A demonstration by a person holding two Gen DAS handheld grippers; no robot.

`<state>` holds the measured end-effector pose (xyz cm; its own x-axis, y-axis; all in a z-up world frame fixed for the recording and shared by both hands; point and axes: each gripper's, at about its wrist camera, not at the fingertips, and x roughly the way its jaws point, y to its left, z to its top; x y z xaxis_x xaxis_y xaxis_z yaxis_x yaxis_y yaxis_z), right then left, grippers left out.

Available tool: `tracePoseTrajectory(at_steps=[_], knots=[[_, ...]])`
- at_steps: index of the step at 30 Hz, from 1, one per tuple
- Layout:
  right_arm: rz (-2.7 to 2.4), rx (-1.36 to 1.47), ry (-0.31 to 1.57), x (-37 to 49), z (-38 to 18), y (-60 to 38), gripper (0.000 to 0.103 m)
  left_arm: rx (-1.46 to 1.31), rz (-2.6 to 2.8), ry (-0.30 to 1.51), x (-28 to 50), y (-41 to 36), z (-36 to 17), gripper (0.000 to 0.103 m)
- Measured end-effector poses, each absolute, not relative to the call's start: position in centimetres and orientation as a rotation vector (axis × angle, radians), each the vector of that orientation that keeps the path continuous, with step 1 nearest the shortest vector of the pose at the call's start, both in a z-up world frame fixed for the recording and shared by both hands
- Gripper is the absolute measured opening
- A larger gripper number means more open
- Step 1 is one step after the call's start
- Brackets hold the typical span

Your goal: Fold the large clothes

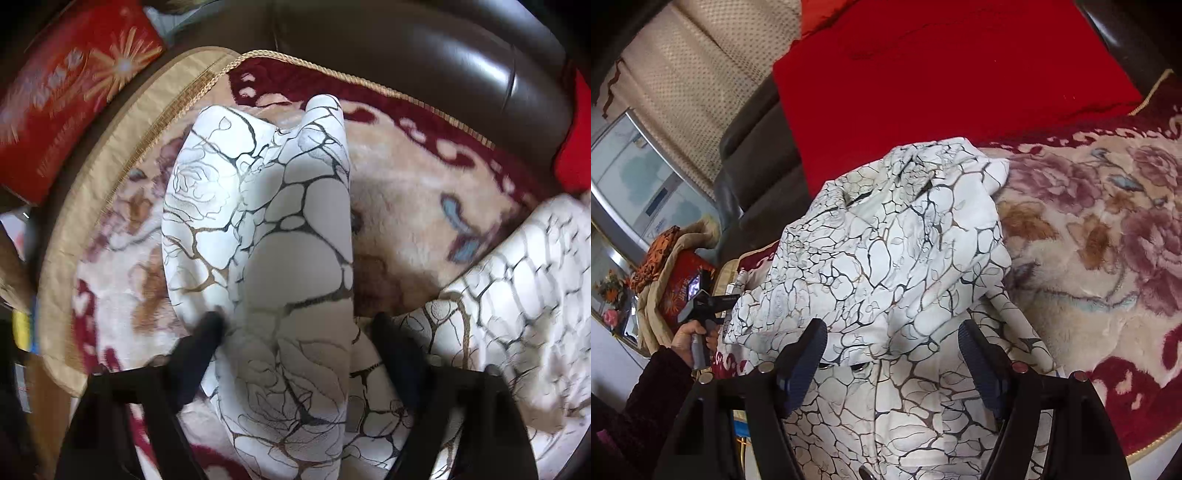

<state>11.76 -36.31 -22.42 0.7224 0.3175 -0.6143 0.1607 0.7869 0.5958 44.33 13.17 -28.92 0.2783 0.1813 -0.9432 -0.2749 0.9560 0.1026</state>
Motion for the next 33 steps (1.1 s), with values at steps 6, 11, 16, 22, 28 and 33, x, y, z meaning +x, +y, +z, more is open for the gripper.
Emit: tracePoseTrajectory(at_steps=[6, 11, 16, 22, 28, 33], knots=[[0.102, 0.689, 0.767, 12.0, -23.1, -36.5, 0.077, -0.218, 0.192, 1.169, 42.6, 16.7, -27.2, 0.015], [0.11, 0.692, 0.756, 11.7, -23.1, -36.5, 0.077, -0.304, 0.097, 1.067, 40.3, 18.0, -24.3, 0.014], [0.118, 0.705, 0.733, 11.3, -22.6, -36.5, 0.077, -0.24, 0.027, 0.993, 38.9, 15.3, -20.4, 0.014], [0.135, 0.714, 0.699, 10.6, -21.9, -36.6, 0.077, -0.082, -0.125, 0.861, 36.9, 6.0, -13.4, 0.014], [0.127, 0.753, 0.675, 9.6, -21.8, -38.4, 0.077, 0.039, -0.408, 0.808, 32.9, -5.3, -9.9, 0.045], [0.111, 0.774, 0.657, 8.8, -21.5, -40.0, 0.077, 0.09, -0.584, 0.751, 28.9, -9.1, -9.1, 0.068]])
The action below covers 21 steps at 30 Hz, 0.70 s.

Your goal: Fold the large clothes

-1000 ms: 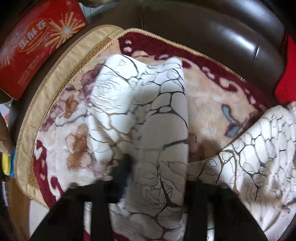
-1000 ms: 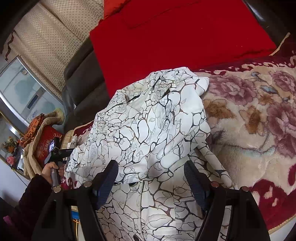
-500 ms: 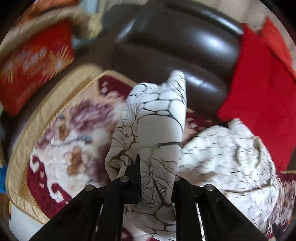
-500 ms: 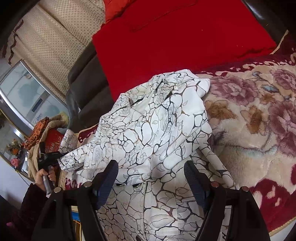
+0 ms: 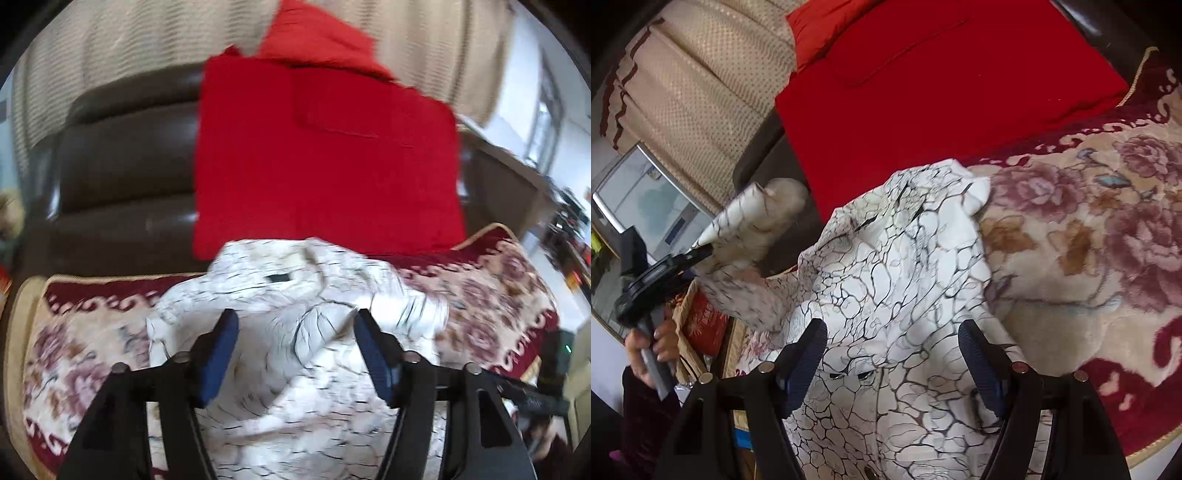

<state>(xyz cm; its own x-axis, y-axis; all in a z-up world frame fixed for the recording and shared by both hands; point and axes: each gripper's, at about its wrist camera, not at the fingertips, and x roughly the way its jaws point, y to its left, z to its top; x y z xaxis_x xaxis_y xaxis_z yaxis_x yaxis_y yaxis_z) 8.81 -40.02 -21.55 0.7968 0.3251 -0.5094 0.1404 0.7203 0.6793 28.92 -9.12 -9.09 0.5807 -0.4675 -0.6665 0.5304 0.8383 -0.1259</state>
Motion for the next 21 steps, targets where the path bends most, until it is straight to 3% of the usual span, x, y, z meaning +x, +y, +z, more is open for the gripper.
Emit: tracePoseTrajectory(at_steps=[8, 15, 21], knots=[[0.155, 0.821, 0.698, 10.9, -22.3, -40.3, 0.078, 0.023, -0.377, 0.858, 32.0, -3.1, -12.8, 0.07], [0.156, 0.885, 0.801, 16.4, -24.2, -39.3, 0.085, -0.035, -0.281, 1.065, 35.4, 0.2, -21.6, 0.07], [0.152, 0.625, 0.874, 20.6, -24.1, -35.2, 0.085, 0.064, -0.266, 1.21, 35.6, -1.1, -27.8, 0.07]])
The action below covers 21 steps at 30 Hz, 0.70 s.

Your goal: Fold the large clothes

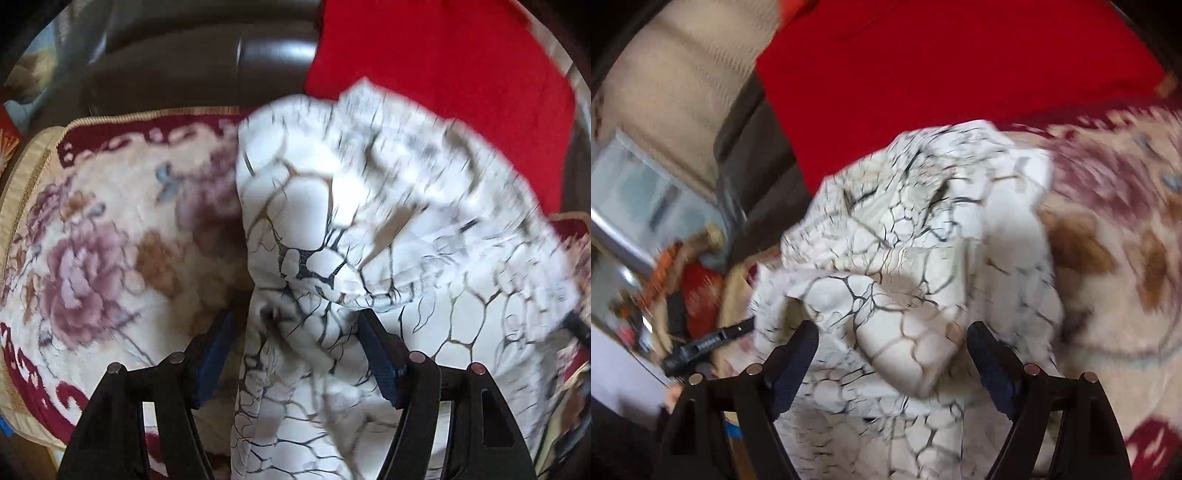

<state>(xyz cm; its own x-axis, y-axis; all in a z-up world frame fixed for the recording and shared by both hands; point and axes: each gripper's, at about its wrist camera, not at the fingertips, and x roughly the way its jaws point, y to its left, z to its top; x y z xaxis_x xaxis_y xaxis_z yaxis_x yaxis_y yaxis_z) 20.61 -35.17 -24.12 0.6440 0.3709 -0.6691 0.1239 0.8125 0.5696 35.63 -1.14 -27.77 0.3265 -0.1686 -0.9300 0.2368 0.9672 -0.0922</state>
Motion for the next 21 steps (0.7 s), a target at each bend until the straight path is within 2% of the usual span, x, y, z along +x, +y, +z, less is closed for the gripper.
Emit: tracePoseTrajectory(at_steps=[1, 2, 3, 4, 7, 10, 13, 18, 19, 20, 21], knots=[[0.146, 0.546, 0.898, 21.3, -24.2, -34.1, 0.084, 0.071, -0.268, 1.215, 35.5, -1.2, -28.4, 0.07], [0.138, 0.46, 0.913, 21.9, -24.1, -33.0, 0.069, 0.066, -0.273, 1.207, 35.3, -1.1, -28.6, 0.07], [0.141, 0.352, 0.921, 22.4, -23.8, -31.7, 0.029, 0.062, -0.279, 1.202, 35.2, -1.0, -28.5, 0.07], [0.143, 0.259, 0.936, 22.8, -23.4, -30.5, 0.015, 0.062, -0.284, 1.2, 35.1, -0.8, -28.5, 0.07], [0.085, 0.105, 0.862, 22.8, -20.5, -29.4, 0.01, 0.074, -0.295, 1.195, 34.6, -0.4, -28.0, 0.07], [0.03, 0.079, 0.667, 21.0, -15.6, -30.1, 0.009, 0.071, -0.298, 1.183, 34.2, 0.0, -27.7, 0.07], [0.022, 0.109, 0.548, 19.5, -12.9, -31.2, 0.009, 0.062, -0.293, 1.171, 33.9, 0.7, -27.0, 0.07], [0.146, 0.312, 0.771, 20.3, -16.7, -34.7, 0.015, 0.066, -0.303, 1.079, 32.5, 2.0, -23.8, 0.07], [0.157, 0.371, 0.805, 20.5, -17.8, -35.6, 0.025, 0.075, -0.31, 1.052, 32.3, 1.9, -23.0, 0.07], [0.166, 0.431, 0.816, 20.6, -18.9, -36.4, 0.042, 0.084, -0.318, 1.027, 32.2, 1.8, -22.1, 0.07], [0.177, 0.501, 0.815, 20.8, -19.7, -37.3, 0.07, 0.091, -0.328, 1.012, 32.2, 1.6, -21.5, 0.07]])
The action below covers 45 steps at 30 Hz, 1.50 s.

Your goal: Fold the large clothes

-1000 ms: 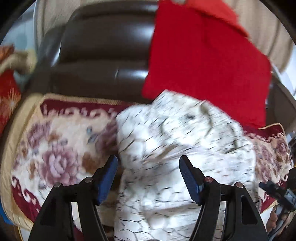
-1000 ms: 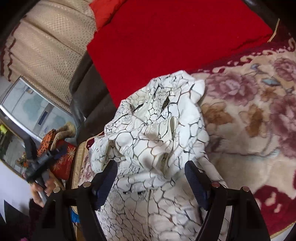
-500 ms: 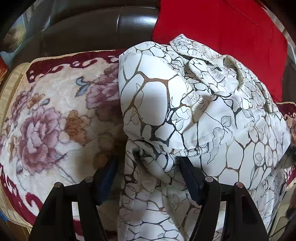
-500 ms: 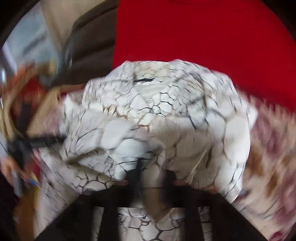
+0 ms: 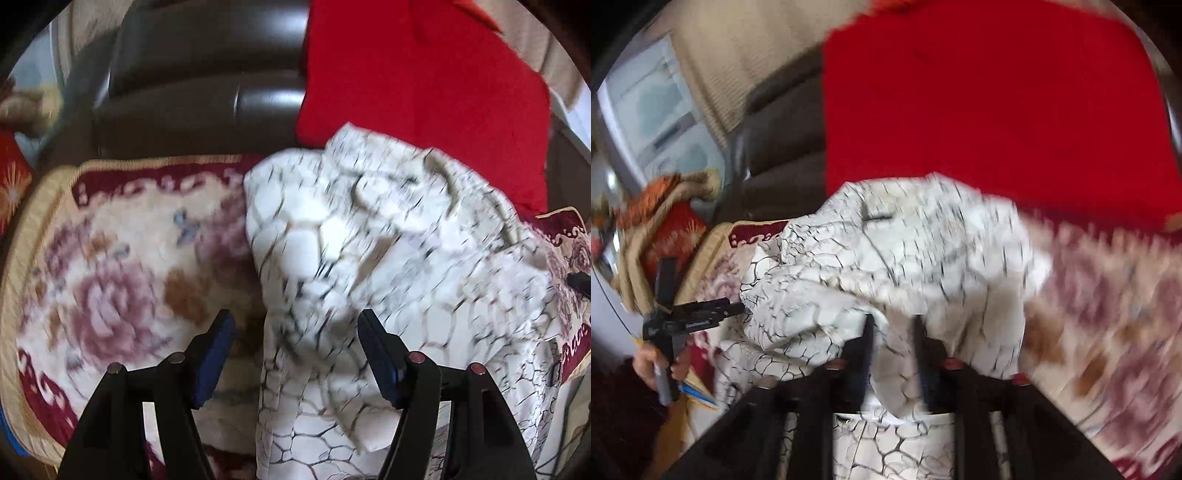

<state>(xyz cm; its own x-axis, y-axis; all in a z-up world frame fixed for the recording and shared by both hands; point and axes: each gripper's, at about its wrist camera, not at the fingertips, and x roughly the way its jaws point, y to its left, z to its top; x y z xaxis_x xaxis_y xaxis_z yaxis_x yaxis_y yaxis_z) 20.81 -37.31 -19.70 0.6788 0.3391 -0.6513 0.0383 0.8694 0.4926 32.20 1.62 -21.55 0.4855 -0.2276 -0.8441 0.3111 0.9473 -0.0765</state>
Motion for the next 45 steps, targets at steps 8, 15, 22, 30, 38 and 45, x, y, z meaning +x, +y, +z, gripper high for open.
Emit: tracePoseTrajectory(at_steps=[8, 15, 22, 30, 38, 45], knots=[[0.188, 0.817, 0.847, 25.4, -24.6, -41.5, 0.068, 0.104, -0.392, 1.017, 34.6, -1.9, -21.7, 0.074], [0.154, 0.669, 0.973, 28.2, -26.9, -39.5, 0.037, 0.203, -0.461, 1.071, 34.6, -4.0, -25.2, 0.041], [0.191, 0.401, 0.984, 26.9, -24.5, -34.7, 0.011, 0.257, -0.524, 1.028, 33.0, -3.9, -23.8, 0.009], [0.18, 0.368, 0.536, 24.9, -10.2, -35.3, 0.009, 0.195, -0.549, 0.889, 32.0, -1.5, -18.2, 0.008], [0.086, 0.292, 0.5, 23.0, -8.8, -36.7, 0.009, 0.226, -0.51, 0.894, 30.9, -1.1, -18.3, 0.009], [-0.098, 0.435, 1.049, 28.1, -24.6, -40.8, 0.017, 0.175, -0.465, 0.982, 30.9, -1.1, -19.9, 0.03]])
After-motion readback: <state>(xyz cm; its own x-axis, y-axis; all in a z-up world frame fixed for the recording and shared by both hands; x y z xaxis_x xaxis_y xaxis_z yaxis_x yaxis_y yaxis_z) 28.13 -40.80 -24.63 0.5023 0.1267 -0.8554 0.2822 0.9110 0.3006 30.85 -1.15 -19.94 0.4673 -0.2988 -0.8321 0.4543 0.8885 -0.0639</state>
